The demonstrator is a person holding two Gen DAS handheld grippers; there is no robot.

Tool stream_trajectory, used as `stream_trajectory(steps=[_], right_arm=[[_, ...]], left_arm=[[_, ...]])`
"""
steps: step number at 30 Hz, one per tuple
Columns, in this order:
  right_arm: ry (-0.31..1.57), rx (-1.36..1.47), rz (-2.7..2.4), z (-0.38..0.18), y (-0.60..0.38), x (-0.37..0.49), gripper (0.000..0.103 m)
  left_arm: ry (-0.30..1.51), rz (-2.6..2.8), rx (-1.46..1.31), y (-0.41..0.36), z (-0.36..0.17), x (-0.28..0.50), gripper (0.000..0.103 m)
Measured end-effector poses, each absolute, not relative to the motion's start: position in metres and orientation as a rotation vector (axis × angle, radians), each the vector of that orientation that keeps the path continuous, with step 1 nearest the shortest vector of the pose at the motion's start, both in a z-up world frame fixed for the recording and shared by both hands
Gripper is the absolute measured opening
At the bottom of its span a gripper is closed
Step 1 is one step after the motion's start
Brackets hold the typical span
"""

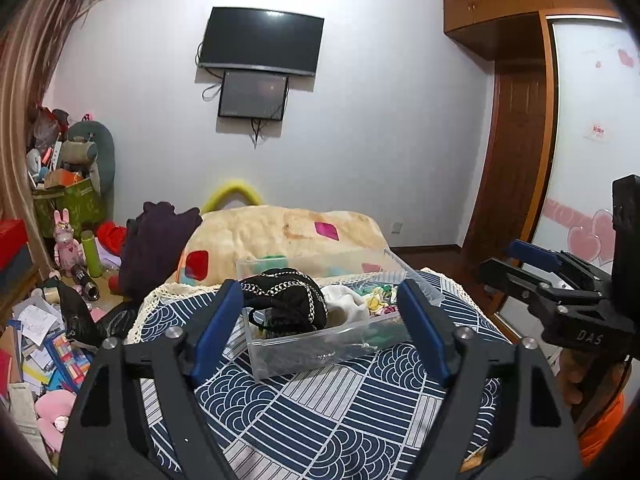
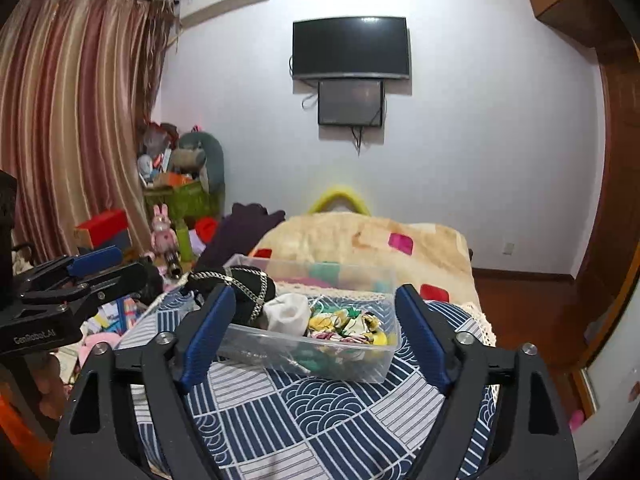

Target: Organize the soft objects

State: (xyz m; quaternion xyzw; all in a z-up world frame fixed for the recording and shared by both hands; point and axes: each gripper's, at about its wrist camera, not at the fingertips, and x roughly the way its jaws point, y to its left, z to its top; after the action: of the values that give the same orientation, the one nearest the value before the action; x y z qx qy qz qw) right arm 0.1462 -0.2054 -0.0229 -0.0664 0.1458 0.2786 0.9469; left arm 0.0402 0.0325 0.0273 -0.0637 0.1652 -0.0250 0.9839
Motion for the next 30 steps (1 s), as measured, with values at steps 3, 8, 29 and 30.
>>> stream_trajectory(steps=[3, 8, 29, 30], right_arm=[[0.284, -0.124, 0.575, -0.024, -0.208, 0.141, 0.083], [0.277, -0.117, 0.576, -0.028, -0.212, 0.137, 0.085], [0.235, -0.079, 0.564, -0.039, -0.225, 0.123, 0.103], [0.235, -0.078, 0.564, -0.038, -0.225, 0.123, 0.103]], left_arm=[[0.312, -0.037, -0.112, 0.03, 0.027, 0.033, 0.092], [0.288, -0.022, -0.109, 0.028, 0.023, 0.025, 0.101], [0.264, -0.027, -0.107, 0.024, 0.013, 0.017, 0.103], [0.264, -0.027, -0.106, 0.024, 0.014, 0.017, 0.103]])
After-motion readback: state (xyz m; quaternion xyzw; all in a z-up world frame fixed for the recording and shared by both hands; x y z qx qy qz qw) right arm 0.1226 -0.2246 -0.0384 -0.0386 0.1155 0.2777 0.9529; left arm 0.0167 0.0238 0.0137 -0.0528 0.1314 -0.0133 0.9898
